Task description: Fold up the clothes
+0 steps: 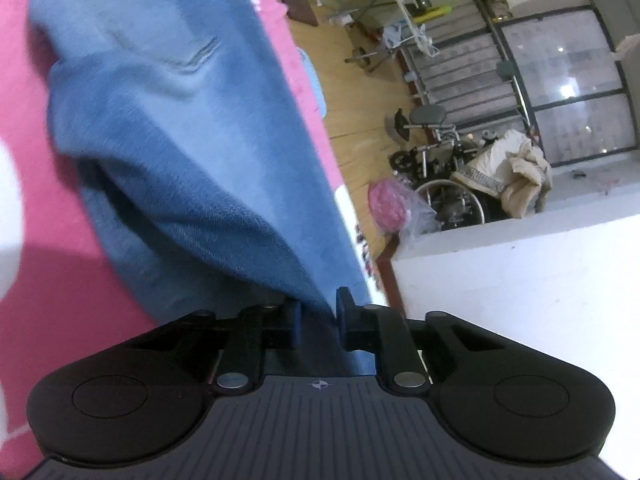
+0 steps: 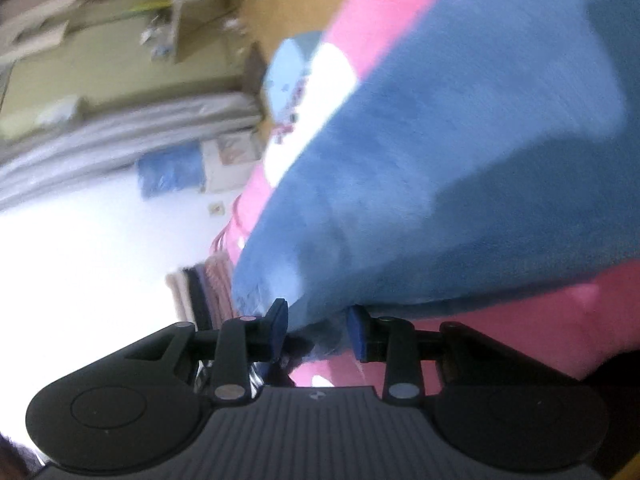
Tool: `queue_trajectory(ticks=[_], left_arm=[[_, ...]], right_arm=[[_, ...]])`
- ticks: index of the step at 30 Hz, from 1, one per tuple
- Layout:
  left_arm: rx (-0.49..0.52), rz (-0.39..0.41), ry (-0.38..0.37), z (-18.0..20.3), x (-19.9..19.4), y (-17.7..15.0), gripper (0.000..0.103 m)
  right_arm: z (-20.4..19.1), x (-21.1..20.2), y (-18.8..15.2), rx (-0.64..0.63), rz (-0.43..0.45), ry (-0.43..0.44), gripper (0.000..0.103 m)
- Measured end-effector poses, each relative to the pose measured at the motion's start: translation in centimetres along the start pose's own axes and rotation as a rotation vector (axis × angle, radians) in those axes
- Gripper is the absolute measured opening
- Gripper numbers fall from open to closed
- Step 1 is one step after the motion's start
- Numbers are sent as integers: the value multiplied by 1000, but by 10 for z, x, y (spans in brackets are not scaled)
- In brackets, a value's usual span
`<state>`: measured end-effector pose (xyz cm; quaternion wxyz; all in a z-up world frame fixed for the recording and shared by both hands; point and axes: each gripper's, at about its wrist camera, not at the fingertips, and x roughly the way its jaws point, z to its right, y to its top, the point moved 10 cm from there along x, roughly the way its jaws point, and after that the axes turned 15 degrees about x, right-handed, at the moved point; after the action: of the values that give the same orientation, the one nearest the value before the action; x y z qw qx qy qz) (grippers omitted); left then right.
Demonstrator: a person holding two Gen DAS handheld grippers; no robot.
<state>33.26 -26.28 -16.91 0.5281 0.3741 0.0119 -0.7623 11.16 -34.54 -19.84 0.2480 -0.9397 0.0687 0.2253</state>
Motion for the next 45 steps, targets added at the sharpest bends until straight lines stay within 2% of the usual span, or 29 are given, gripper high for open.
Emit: queue_trajectory(ticks=[3,6,11,14,16,17,18,19,20,27,32,36,39,45], left_arm=[[13,-11,-2,1,4,2,12],[24,-24,-6,-2,4,0,11],[42,-43,-21,-2,0,-2,11],[59,-55,-25,2,1,-2,11],[66,-65,-28,2,2,-2,11],[68,-68,-30,2,2,-2,11],[69,-70,-33,2,2,-2,11],[70,-71,-35,2,2,-2,11],[71,-73,-38,1,1,-2,11],[72,-79,-40,-4,1,-6,11],[80,-75,-45,-4,-3,-7,11],[85,-75,-45,-3,-5,-7,11],[85,-76,-39,-4,-6,-8,11],[95,-97,-22,-5,-1,-15,14]], right_arm=[[-11,-1,-14,-294,-9,-126,34],[-21,19,-42,-706,-29,-311,34],[-29,75,-96,-1383,-54,-457,34],[-9,108,-112,-1758,-23,-587,34],[10,124,-113,-1883,-50,-632,33],[12,126,-116,-1912,-44,-634,31],[15,128,-118,-1941,-37,-635,16],[17,129,-120,-1964,-30,-636,7],[15,130,-122,-1970,-19,-634,4],[23,125,-133,-1925,-43,-650,4],[13,117,-147,-1973,-37,-662,7],[3,121,-154,-2020,18,-614,10],[17,132,-143,-1929,-28,-693,13],[17,93,-160,-1860,-104,-647,11]])
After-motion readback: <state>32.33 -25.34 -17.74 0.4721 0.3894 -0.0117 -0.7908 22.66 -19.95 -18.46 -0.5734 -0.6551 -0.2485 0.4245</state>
